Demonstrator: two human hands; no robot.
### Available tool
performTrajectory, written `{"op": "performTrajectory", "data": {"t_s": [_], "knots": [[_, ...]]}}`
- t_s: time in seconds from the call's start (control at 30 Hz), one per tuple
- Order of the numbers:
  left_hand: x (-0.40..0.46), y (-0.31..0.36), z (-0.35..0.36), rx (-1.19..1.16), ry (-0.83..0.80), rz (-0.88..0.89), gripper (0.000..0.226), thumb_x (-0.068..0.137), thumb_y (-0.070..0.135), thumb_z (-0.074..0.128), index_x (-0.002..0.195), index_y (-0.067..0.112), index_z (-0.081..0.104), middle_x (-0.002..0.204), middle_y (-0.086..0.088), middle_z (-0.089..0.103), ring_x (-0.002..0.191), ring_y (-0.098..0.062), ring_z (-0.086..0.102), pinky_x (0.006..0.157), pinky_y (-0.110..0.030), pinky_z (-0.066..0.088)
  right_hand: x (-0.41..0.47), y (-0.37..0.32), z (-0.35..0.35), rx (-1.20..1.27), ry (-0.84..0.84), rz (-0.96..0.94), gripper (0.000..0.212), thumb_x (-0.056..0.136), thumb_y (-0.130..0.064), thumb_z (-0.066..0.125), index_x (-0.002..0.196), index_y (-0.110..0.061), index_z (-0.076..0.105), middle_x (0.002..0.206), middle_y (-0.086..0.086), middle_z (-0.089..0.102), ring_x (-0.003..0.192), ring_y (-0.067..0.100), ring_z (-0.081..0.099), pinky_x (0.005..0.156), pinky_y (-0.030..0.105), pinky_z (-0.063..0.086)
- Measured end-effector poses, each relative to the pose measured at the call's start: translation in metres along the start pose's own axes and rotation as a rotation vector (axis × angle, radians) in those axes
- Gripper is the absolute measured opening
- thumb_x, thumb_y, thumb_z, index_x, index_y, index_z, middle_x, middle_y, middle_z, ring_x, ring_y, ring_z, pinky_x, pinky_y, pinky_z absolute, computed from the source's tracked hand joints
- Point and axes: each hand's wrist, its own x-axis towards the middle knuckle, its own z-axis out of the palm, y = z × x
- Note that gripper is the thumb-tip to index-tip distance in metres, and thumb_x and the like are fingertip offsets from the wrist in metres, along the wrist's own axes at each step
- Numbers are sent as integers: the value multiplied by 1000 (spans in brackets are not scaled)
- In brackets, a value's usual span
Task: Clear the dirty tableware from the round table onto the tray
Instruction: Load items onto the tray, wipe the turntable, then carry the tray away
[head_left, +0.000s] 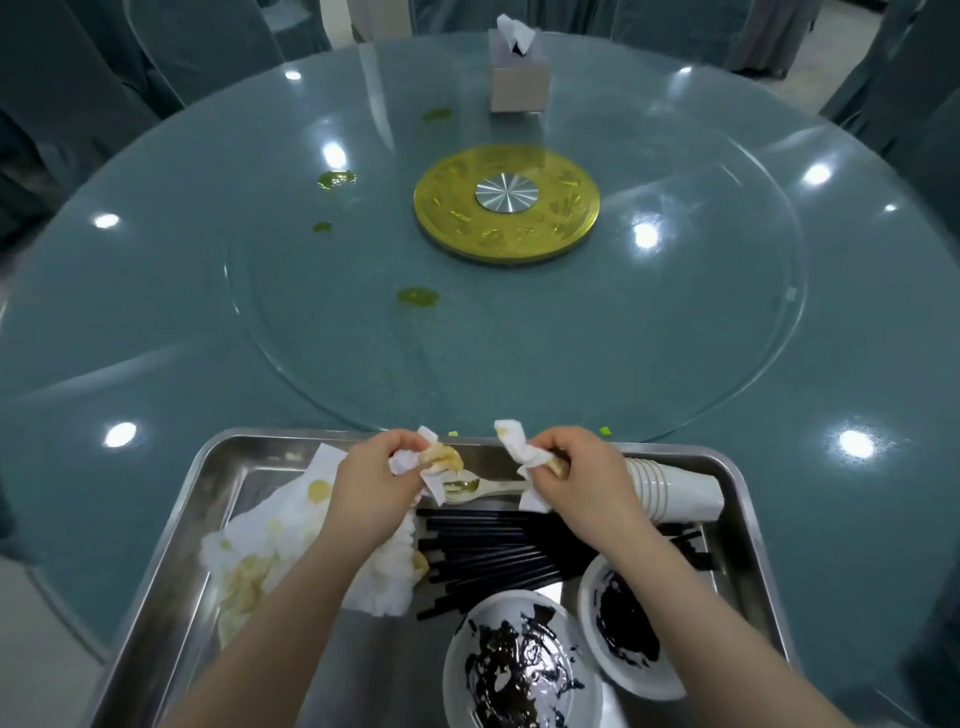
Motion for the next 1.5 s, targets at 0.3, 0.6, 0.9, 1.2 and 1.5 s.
{"op": "performTrajectory", "data": {"t_s": [0.3,0.6,0.9,1.2,1.5], "knots": [[-57,-43,5,166,-230,-10,25,91,19,58,110,28,71,109,12,69,96,-2,61,75,-6,38,-27,-11,21,-274,-404,-15,42,70,-38,77,108,-28,64,104,-8,60,97,11,57,81,25,46],[-44,-30,-12,28,-106,23,25,90,19,58,103,40,61,92,27,62,65,12,56,68,-8,40,-9,-18,9,-364,-446,-89,28,72,-45,72,78,-18,74,81,4,66,75,17,58,75,37,52],[-1,-9,2,79,-29,34,21,89,15,59,94,36,62,84,24,61,75,9,56,59,2,37,28,19,-31,-280,-110,87,18,83,-17,66,99,-22,71,96,-5,70,85,13,60,78,21,42],[63,3,22,328,-28,1,10,86,19,65,95,20,64,86,7,63,81,-12,57,79,-25,44,72,41,-33,-407,-183,247,9,78,-16,69,86,-14,69,93,8,70,93,30,62,70,28,44],[100,11,20,500,-216,-122,14,76,21,78,71,17,66,77,2,67,79,-16,60,69,-26,44,75,44,-26,-342,-189,301,16,82,-13,66,70,-22,59,91,8,70,89,27,63,68,26,40]]}}
